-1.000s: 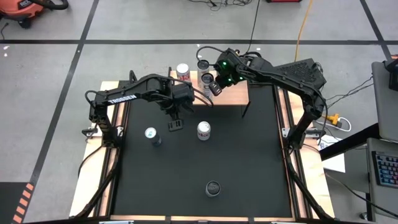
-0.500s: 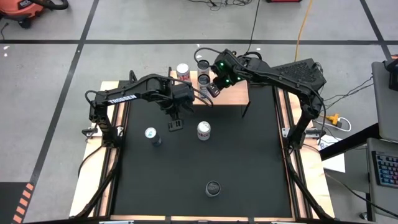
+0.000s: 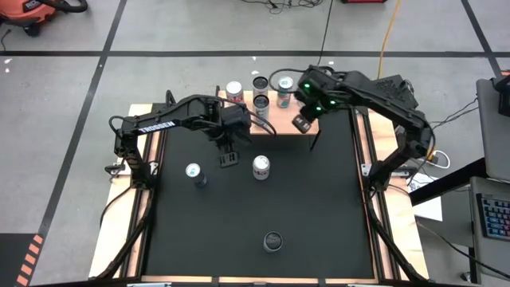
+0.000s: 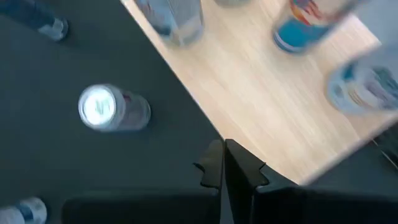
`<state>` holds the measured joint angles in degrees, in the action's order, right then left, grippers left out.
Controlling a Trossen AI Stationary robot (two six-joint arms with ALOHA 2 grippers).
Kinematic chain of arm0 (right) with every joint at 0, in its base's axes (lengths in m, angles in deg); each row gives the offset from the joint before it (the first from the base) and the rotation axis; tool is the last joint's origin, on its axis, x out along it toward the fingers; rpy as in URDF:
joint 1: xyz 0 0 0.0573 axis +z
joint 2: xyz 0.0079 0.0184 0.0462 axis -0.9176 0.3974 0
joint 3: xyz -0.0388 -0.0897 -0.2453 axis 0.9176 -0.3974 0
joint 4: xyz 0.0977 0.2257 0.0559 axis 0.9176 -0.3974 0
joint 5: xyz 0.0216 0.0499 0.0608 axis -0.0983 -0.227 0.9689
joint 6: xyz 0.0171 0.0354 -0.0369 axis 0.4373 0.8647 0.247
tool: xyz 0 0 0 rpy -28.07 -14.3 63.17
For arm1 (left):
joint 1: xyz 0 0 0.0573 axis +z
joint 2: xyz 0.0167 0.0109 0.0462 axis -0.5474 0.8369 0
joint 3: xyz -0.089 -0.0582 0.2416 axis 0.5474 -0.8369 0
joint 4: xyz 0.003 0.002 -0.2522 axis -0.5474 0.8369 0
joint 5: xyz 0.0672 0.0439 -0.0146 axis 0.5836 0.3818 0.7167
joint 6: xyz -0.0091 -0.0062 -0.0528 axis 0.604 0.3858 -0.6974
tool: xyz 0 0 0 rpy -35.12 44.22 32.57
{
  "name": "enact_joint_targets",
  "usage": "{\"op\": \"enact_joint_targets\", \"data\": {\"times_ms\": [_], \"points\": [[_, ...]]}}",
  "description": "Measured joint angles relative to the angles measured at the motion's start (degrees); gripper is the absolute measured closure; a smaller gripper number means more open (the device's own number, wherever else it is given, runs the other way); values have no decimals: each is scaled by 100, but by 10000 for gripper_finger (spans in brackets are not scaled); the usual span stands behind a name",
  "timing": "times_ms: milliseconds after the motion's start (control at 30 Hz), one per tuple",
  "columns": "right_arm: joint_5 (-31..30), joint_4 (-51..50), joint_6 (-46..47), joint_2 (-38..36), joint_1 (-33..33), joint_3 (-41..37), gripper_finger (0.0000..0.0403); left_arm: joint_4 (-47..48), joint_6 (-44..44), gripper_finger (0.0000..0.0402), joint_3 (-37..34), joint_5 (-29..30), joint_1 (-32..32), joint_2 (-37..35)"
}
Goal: Place canned beverage on shelf
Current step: Put the red and silver soda can aligned with the other red and silver soda can on the shelf
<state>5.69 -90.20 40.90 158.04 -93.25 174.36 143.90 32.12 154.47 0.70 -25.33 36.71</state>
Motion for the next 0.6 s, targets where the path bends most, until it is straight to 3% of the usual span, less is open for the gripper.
{"op": "enact_joint_targets", "data": {"times_ms": [300, 600], "points": [[-694, -926, -52, -704, 129, 0, 403, -55, 186, 4, 0, 0, 0, 0], [-710, -1045, -52, -1277, 252, 0, 403, -351, 148, 4, 0, 0, 0, 0]]}}
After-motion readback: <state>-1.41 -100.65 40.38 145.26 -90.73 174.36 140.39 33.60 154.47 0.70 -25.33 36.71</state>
